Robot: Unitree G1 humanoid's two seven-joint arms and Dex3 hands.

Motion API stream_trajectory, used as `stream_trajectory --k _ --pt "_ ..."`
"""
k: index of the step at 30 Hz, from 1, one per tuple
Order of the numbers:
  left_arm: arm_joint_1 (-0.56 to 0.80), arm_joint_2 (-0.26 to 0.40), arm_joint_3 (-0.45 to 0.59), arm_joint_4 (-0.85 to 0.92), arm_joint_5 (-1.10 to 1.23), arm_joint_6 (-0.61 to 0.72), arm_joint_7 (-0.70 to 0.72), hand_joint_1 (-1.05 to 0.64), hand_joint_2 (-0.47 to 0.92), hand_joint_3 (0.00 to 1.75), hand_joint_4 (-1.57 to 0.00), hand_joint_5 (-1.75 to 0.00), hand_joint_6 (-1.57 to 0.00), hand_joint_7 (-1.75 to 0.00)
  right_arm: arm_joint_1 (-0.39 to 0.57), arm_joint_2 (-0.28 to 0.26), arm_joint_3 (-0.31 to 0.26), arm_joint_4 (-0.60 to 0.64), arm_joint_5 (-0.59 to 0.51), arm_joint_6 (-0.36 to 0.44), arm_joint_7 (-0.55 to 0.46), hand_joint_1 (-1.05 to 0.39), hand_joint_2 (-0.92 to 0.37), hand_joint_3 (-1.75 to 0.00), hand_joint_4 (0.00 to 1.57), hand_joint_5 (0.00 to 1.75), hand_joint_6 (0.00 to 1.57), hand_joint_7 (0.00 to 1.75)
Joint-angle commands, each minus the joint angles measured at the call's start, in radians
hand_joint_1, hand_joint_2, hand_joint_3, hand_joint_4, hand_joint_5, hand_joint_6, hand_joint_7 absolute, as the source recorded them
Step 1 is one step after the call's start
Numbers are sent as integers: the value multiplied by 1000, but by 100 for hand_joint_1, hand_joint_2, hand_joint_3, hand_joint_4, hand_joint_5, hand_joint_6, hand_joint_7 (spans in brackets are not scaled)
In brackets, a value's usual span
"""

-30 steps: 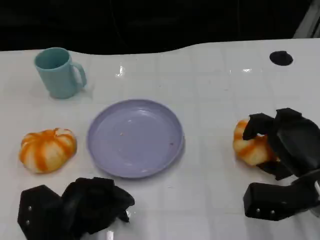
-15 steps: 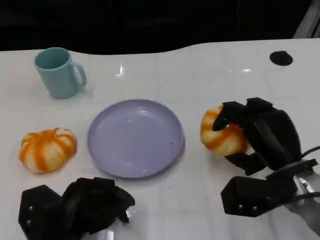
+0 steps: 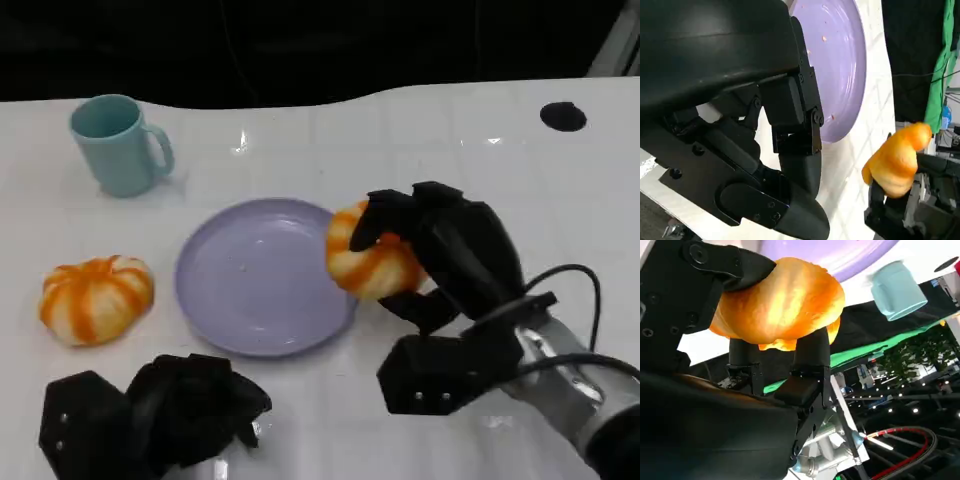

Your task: Grasp the bread from the table and place it into the plate.

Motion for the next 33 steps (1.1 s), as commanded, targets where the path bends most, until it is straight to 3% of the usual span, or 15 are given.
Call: stream_trajectory --k 1,11,15,16,19,20,23,25,27,30,33 --pt "26 12 -3 -11 6 11 -6 -105 64 24 -90 -150 -151 -42 -67 40 11 81 8 -31 -28 -7 -25 -142 99 175 79 167" --pt "27 14 -6 -10 11 7 0 -105 64 24 -90 -151 -152 -42 -168 153 27 279 23 -39 -33 -10 -31 -133 94 175 78 163" --pt "26 11 -7 -12 6 15 -2 -105 63 24 -91 -151 -152 -42 -195 185 23 322 37 -33 -19 -11 -36 -123 86 169 85 130" --pt "25 10 -7 -12 7 15 0 -105 63 24 -91 -151 -152 -42 -198 188 20 327 47 -36 -1 -10 -37 -123 85 160 87 117" --pt "24 9 -8 -12 10 16 5 -105 63 24 -91 -151 -152 -42 -203 186 22 328 65 -36 69 -15 -50 -97 74 97 88 58" --pt "24 9 -9 -12 12 16 7 -105 63 24 -91 -151 -152 -42 -203 183 29 324 62 -30 88 -20 -52 -86 59 70 77 36" --pt "22 9 -10 -9 11 14 3 -105 63 24 -91 -151 -152 -42 -198 174 46 303 55 -3 153 -32 -60 -63 22 37 48 6" --pt "21 9 -9 -5 9 11 -1 -105 63 24 -91 -151 -152 -41 -191 169 50 287 57 13 186 -37 -70 -43 8 36 38 2" --pt "21 9 -9 -7 7 15 -2 -105 63 23 -91 -151 -152 -41 -183 162 56 268 57 36 221 -45 -86 -18 2 20 26 0" --pt "18 8 -10 0 12 10 4 -105 63 24 -91 -150 -152 -41 -163 148 50 214 80 71 309 -53 -91 -14 0 6 17 0" --pt "12 7 -9 9 13 4 5 -105 63 24 -92 -150 -152 -41 -132 128 43 147 100 86 364 -59 -92 -15 0 4 14 0"
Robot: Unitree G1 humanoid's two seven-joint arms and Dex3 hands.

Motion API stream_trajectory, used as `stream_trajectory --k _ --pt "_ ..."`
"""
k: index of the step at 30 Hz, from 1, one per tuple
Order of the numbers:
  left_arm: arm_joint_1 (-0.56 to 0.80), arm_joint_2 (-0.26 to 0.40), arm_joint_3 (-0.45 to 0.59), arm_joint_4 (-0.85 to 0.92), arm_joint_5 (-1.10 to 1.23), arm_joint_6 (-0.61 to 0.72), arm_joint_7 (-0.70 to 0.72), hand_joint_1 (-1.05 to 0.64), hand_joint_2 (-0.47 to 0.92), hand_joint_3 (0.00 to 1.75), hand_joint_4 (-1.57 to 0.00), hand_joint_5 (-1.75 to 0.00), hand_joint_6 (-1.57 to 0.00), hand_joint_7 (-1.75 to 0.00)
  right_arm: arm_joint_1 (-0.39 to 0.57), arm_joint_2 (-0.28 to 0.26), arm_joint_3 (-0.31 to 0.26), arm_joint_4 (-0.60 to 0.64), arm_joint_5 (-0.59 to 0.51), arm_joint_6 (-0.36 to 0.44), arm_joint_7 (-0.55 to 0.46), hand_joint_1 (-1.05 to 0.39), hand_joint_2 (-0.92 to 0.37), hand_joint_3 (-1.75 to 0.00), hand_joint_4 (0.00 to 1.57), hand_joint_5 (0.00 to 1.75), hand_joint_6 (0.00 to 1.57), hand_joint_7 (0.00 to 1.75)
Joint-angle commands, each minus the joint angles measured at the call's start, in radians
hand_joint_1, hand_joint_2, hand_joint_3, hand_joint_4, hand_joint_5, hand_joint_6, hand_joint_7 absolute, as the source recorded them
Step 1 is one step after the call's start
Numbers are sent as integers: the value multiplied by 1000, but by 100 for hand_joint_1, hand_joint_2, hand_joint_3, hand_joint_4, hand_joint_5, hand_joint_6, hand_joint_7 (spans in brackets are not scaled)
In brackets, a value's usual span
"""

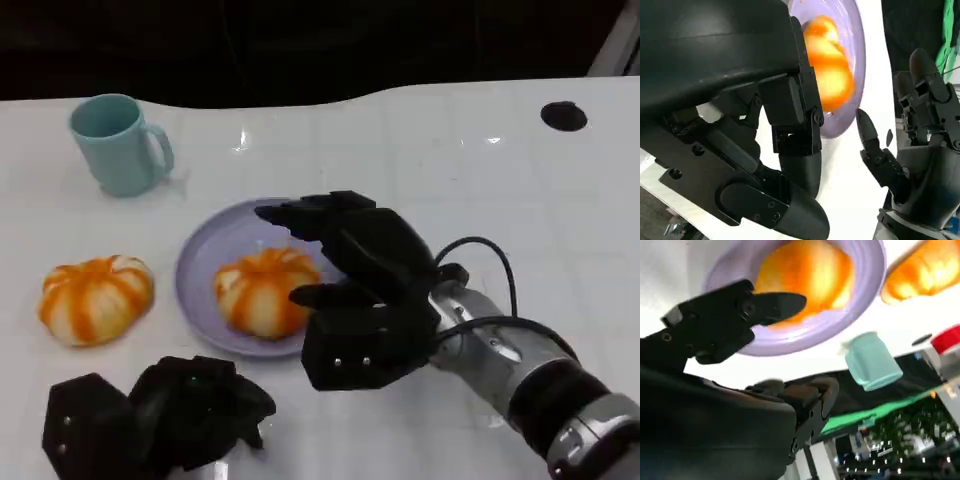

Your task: Grasp the bread from the table and place it into the plate.

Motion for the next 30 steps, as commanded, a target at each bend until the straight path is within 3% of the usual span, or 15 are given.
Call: stream_trajectory --k 1,7,11,17,20,23,26,30 --pt "2 7 3 26 12 1 4 -105 63 24 -92 -151 -152 -41 49 -41 -16 -96 38 25 75 -61 -92 -15 1 4 14 0" --pt "4 2 1 25 11 -8 1 -105 63 24 -92 -150 -152 -40 133 -115 -29 -261 56 30 152 -67 -92 -16 4 7 14 1" --pt "8 0 0 18 11 -3 4 -105 63 24 -92 -150 -152 -41 206 -171 -44 -370 54 -5 136 -65 -92 -14 9 11 19 3" --pt "11 0 -2 8 9 7 3 -104 63 24 -90 -152 -152 -40 319 -238 -77 -495 33 -91 9 -57 -92 -6 20 23 29 6" --pt "11 -3 -2 10 7 3 3 -104 62 25 -90 -153 -152 -41 369 -267 -99 -533 28 -147 -47 -50 -92 -2 20 38 35 6" --pt "11 -5 -1 11 6 -1 0 -104 62 25 -89 -154 -152 -41 404 -293 -117 -543 12 -212 -123 -48 -92 -1 22 44 39 6" --pt "11 -5 -3 11 9 -4 0 -104 62 25 -90 -154 -152 -41 436 -315 -142 -529 0 -292 -213 -43 -92 -2 33 51 52 11" --pt "12 -3 -4 9 14 -4 4 -104 62 26 -89 -153 -152 -42 476 -338 -169 -522 -5 -344 -263 -41 -92 -7 45 58 63 15"
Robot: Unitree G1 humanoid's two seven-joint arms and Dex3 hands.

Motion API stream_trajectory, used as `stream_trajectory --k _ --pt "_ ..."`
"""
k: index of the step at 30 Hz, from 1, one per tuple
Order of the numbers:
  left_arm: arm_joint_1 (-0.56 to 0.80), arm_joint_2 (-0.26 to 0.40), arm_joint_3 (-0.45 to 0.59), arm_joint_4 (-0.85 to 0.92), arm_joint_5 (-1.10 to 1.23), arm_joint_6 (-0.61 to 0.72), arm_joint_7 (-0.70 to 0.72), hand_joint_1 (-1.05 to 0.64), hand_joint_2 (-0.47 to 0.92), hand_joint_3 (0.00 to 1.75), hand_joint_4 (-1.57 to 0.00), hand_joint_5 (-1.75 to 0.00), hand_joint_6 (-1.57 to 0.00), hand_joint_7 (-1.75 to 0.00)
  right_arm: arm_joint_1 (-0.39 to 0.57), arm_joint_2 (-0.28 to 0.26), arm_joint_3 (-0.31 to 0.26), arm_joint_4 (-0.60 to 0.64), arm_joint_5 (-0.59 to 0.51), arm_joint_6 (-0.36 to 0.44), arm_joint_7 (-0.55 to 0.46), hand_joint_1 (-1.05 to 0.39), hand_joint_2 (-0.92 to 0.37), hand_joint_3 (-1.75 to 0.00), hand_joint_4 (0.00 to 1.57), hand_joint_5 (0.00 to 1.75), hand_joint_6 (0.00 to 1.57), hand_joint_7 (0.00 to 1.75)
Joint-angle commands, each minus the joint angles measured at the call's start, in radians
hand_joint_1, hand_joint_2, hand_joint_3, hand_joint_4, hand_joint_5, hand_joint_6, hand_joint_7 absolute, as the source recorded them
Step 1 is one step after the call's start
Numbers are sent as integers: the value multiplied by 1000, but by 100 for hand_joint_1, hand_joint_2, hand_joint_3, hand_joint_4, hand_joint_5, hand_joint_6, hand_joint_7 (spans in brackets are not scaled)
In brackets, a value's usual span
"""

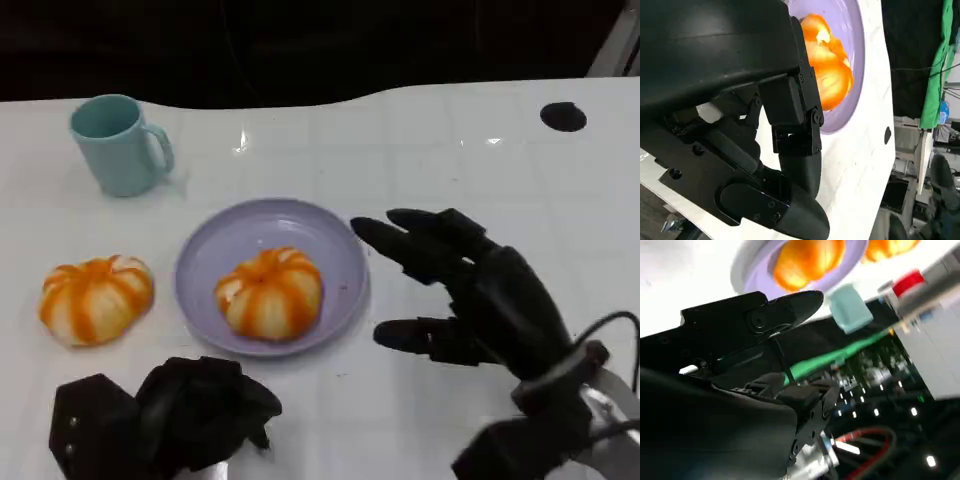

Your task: Grasp the bread from the table and place it into the plate.

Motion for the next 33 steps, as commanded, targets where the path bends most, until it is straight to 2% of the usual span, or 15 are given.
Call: stream_trajectory --k 1,5,7,8,9,10,12,15,17,20,28,33 --pt "13 12 1 1 13 3 5 -104 62 27 -89 -153 -152 -42 55 -43 -40 1 -4 -56 -55 -40 -92 -7 48 59 65 16" --pt "15 13 2 -4 9 5 2 -105 62 27 -89 -153 -151 -42 91 -61 -65 -4 -3 -88 -75 -34 -92 -6 57 64 74 18" --pt "15 13 2 -5 8 5 0 -105 63 27 -89 -153 -151 -42 109 -70 -79 -4 -2 -103 -84 -30 -91 -6 63 74 82 21" --pt "15 14 2 -4 8 6 0 -105 63 27 -89 -152 -151 -42 121 -78 -87 -6 -6 -109 -91 -27 -90 -7 71 86 90 26" --pt "14 15 2 -4 9 6 1 -105 63 27 -89 -152 -151 -42 129 -85 -92 -7 -10 -115 -96 -24 -86 -17 76 100 93 35" --pt "13 15 1 -3 9 7 0 -105 63 26 -89 -152 -151 -42 136 -90 -96 -6 -12 -123 -100 -23 -68 -52 81 111 93 51" --pt "12 16 1 -4 11 9 3 -105 63 26 -89 -152 -151 -42 151 -100 -103 0 -12 -143 -104 -22 -50 -90 85 121 93 70" --pt "12 15 2 -5 11 11 6 -105 63 26 -89 -152 -150 -42 170 -115 -112 12 -22 -167 -117 -22 -46 -104 84 141 92 87" --pt "11 14 3 -5 10 11 7 -105 63 26 -89 -152 -150 -42 189 -129 -116 10 -18 -173 -108 -22 -46 -109 81 158 86 103" --pt "13 16 3 -8 11 13 7 -105 63 26 -90 -152 -151 -42 219 -138 -124 0 -17 -174 -105 -22 -46 -113 79 172 80 120" --pt "31 24 6 -28 13 14 2 -105 63 26 -90 -151 -151 -43 304 -115 -135 -67 -9 -116 -55 -25 -51 -110 76 175 69 145" --pt "44 26 8 -32 10 10 -4 -103 63 26 -89 -151 -151 -42 330 -102 -134 -77 15 -78 -12 -26 -53 -110 78 175 67 152"
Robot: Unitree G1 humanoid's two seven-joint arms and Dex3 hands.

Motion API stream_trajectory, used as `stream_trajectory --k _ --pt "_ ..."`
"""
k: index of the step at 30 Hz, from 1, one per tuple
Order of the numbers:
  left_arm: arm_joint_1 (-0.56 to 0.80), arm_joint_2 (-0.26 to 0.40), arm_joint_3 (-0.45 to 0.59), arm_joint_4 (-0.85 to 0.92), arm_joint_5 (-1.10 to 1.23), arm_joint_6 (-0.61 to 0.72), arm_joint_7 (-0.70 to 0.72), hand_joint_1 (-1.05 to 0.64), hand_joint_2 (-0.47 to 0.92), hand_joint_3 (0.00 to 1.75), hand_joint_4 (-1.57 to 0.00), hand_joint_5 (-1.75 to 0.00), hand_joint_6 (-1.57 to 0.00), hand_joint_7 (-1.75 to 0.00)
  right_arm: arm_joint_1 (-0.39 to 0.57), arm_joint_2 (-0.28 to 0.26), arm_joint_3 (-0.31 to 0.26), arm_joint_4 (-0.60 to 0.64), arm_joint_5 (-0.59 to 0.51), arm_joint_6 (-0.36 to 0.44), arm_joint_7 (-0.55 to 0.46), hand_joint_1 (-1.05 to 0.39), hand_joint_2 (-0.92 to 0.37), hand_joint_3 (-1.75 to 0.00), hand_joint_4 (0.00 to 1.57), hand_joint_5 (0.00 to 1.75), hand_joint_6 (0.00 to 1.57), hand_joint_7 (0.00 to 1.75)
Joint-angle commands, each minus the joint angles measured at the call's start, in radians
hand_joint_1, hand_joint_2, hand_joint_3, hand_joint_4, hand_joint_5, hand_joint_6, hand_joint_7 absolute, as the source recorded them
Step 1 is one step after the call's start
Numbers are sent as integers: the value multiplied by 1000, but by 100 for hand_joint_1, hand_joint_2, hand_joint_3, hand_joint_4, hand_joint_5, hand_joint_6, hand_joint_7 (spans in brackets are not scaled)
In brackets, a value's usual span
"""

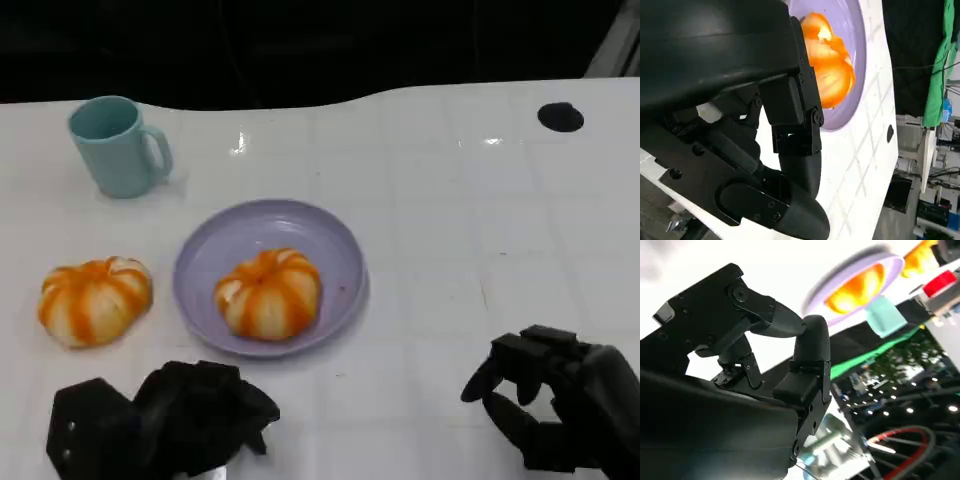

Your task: Grasp the bread from the table and place it into the plate.

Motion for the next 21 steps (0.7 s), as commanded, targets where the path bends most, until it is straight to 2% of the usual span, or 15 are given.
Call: stream_trajectory --k 1,13,17,21 --pt "24 18 7 -13 2 8 -1 -104 63 27 -89 -151 -151 -42 24 0 -9 -21 30 26 42 -26 -53 -110 78 175 65 154" --pt "18 19 11 -16 4 20 1 -105 64 26 -89 -151 -151 -43 16 7 -4 -10 53 60 115 -27 -56 -107 81 175 61 163" --pt "13 19 16 -10 0 21 -3 -105 63 26 -89 -152 -150 -44 11 16 0 -1 75 71 150 -29 -56 -107 82 175 61 162" --pt "7 24 19 -1 1 17 -6 -104 63 26 -89 -152 -150 -45 -4 30 4 35 111 42 178 -29 -53 -110 81 175 65 156"
